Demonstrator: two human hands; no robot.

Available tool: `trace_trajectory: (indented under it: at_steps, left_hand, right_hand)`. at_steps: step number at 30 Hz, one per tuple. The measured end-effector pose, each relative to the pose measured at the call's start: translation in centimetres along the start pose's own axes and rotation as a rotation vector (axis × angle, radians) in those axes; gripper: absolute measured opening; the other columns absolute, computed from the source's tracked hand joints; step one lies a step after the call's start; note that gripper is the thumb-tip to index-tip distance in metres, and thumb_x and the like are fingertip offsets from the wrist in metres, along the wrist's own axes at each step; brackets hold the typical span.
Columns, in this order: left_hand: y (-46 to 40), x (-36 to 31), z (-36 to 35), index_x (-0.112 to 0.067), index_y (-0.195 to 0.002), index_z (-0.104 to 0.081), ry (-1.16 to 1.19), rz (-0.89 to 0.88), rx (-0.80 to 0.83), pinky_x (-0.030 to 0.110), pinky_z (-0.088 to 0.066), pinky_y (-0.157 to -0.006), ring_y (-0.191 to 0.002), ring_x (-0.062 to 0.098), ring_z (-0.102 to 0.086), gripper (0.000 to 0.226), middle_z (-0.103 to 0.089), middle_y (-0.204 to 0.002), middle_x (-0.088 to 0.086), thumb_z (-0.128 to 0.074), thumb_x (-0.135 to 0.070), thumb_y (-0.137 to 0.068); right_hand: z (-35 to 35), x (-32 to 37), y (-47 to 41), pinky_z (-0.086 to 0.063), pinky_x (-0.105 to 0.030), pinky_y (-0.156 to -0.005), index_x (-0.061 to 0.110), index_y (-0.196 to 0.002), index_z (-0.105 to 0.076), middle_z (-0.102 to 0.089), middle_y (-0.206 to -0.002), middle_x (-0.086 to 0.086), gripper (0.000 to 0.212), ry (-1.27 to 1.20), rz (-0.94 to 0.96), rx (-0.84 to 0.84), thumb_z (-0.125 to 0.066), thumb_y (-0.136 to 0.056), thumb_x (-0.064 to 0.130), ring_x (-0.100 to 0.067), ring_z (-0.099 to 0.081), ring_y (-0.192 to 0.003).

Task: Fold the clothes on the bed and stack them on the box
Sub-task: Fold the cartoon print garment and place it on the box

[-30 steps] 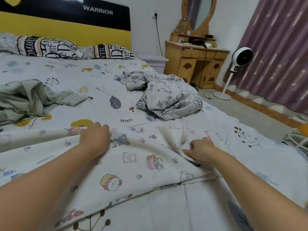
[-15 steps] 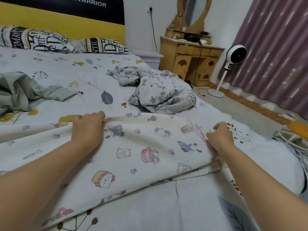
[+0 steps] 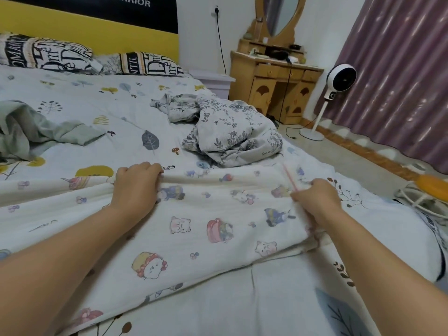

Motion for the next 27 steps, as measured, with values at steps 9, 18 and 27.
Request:
trace_trajectory:
  at_steps: [9,18,27]
  left_hand:
    - [0.1,0.1,-4.2,-0.014,-0.119,-0.053,-0.118,0.124,0.291,0.044,-0.03,-0.099,-0.114,0.03,-0.048,0.039,-0.056,-0.12,0.01,-0.029,-0.038,-0.099]
    - [-1.9,0.6,-1.2,-0.018,-0.074,-0.039,-0.09,0.038,0.252,0.033,-0.026,-0.071,-0.087,0.029,-0.056,0.03,-0.05,-0.076,0.0,-0.039,-0.035,-0.099]
    - [-0.4,-0.9,0.2,-0.019,-0.15,-0.013,-0.277,0.017,0.181,0.053,0.002,-0.114,-0.145,0.024,-0.004,0.055,-0.009,-0.157,0.009,-0.022,-0.042,-0.101]
  right_hand:
    - [-2.3,-2.4,-2.2,-0.043,-0.031,-0.07,0.0,-0.084,-0.056,-0.058,-0.077,-0.012,0.053,0.015,-0.093,0.179,-0.041,-0.094,0.05,-0.028,-0.053,-0.074]
    - [-0.2,-0.1,-4.6,-0.045,-0.033,-0.075,0.001,-0.109,-0.059,-0.063,-0.104,-0.018,0.047,-0.163,-0.003,-0.013,-0.059,-0.088,0.043,-0.033,-0.058,-0.089]
    - [-3.1,6.6,-2.2,-0.021,-0.046,-0.112,0.01,-0.145,-0.023,-0.023,-0.15,-0.019,0.057,0.334,0.214,-0.179,-0.043,-0.097,0.033,-0.033,-0.02,-0.139]
Point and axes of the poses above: each hand's wrist, its own y-axis away from the middle knuckle, its own z-axis out of the back of the hand, x = y × z, the point moved 9 cm from there along -y, towards the middle knuckle
